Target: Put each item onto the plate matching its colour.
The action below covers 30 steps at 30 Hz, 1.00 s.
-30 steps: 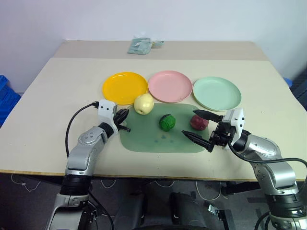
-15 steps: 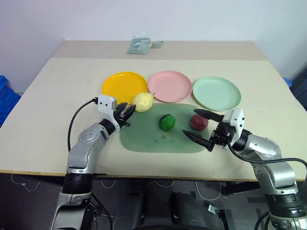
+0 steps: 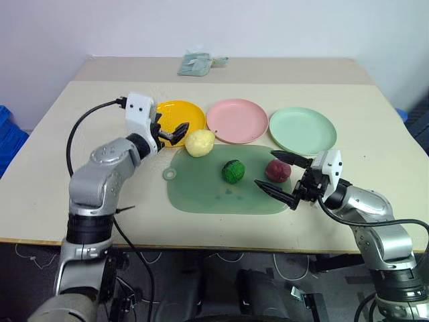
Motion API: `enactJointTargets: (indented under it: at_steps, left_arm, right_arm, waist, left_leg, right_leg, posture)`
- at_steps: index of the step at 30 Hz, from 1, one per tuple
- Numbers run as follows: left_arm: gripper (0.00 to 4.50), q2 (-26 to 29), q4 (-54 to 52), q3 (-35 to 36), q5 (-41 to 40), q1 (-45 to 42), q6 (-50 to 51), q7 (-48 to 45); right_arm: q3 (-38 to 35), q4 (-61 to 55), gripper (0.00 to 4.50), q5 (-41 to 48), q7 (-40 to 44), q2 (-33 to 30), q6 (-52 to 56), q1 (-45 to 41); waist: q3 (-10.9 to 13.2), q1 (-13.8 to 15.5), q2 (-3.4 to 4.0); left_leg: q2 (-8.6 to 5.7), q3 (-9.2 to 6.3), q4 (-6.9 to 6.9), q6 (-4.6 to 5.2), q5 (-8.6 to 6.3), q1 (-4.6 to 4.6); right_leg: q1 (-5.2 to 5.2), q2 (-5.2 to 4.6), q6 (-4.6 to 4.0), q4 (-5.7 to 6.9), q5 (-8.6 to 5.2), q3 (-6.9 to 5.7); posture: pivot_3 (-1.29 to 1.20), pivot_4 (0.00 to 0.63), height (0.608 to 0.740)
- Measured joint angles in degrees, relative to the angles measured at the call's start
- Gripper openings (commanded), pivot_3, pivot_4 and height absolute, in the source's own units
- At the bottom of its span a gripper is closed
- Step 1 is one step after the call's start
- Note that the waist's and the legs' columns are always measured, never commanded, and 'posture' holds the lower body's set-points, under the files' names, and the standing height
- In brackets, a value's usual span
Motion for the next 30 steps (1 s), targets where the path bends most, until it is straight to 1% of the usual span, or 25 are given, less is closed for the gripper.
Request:
enactJointTargets:
  at_steps: [4, 7, 17, 20, 23, 24, 30]
  left_arm:
    - [4.47, -1.6, 6.8, -2.3, 0.1, -4.1, 2.6, -1.4]
    - [4.47, -2.3, 10.1, -3.7, 0.2, -6.3, 3.6, -2.3]
    - [4.47, -2.3, 16.2, -7.1, 3.7, -8.9, 3.5, -5.6]
    - [3.67, -2.4, 16.7, -7.7, 4.6, -9.5, 3.2, -6.2]
    - [2.13, -3.0, 17.2, -8.4, 5.1, -10.4, 2.4, -6.8]
    - [1.73, -2.9, 17.2, -8.4, 5.3, -10.7, 2.1, -6.9]
    - [1.73, -2.9, 16.2, -7.9, 5.4, -10.2, 2.2, -7.1]
  right_arm:
    - [0.0, 0.8, 4.5, -0.3, 0.0, 0.4, -0.4, -0.5]
    - [0.1, 0.9, 4.5, -0.5, -0.1, 0.6, -0.5, -0.8]
    - [0.1, 0.0, 4.5, -0.5, -1.9, 0.7, -0.2, -0.7]
    - [0.1, -0.1, 4.5, -0.6, -2.2, 0.7, -0.2, -0.7]
    - [0.1, -0.1, 4.5, -0.8, -2.7, 0.7, -0.2, -1.4]
    - [0.1, -0.1, 4.5, -0.8, -2.9, 0.8, -0.2, -1.6]
    - [0.4, -0.1, 4.5, -1.0, -3.6, 1.5, -0.3, -1.8]
  waist:
    - [0.0, 0.0, -0.02]
    - [0.0, 0.0, -0.03]
    - [0.0, 0.0, -0.03]
    - [0.0, 0.0, -0.03]
    - [0.0, 0.0, -0.03]
    - [0.0, 0.0, -0.03]
    - [0.0, -0.1, -0.02]
  left_leg:
    - [0.0, 0.0, 0.0, -0.05, 0.03, 0.0]
    - [-0.01, 0.0, -0.01, -0.05, 0.03, -0.01]
    - [-0.02, 0.0, -0.01, -0.09, 0.05, -0.01]
    - [-0.02, 0.0, -0.02, -0.09, 0.05, -0.01]
    - [-0.02, 0.0, -0.02, -0.09, 0.05, -0.01]
    - [-0.02, -0.01, -0.02, -0.09, 0.05, -0.01]
    - [-0.02, 0.0, -0.03, -0.09, 0.05, 0.0]
  right_leg:
    - [-0.05, 0.0, 0.0, 0.08, 0.0, 0.0]
    - [-0.06, 0.0, 0.0, 0.08, 0.0, 0.0]
    - [-0.13, -0.03, 0.0, 0.2, 0.0, 0.03]
    - [-0.13, -0.03, 0.0, 0.2, 0.0, 0.03]
    - [-0.13, -0.03, 0.0, 0.2, 0.0, 0.03]
    - [-0.13, -0.03, 0.0, 0.2, 0.0, 0.03]
    - [-0.13, -0.03, -0.01, 0.21, 0.0, 0.03]
  posture:
    - [0.0, 0.15, 0.74]
    - [0.0, 0.15, 0.74]
    - [0.0, 0.15, 0.74]
    - [0.0, 0.15, 0.74]
    - [0.0, 0.15, 0.74]
    - [0.0, 0.15, 0.74]
    - [0.0, 0.15, 0.74]
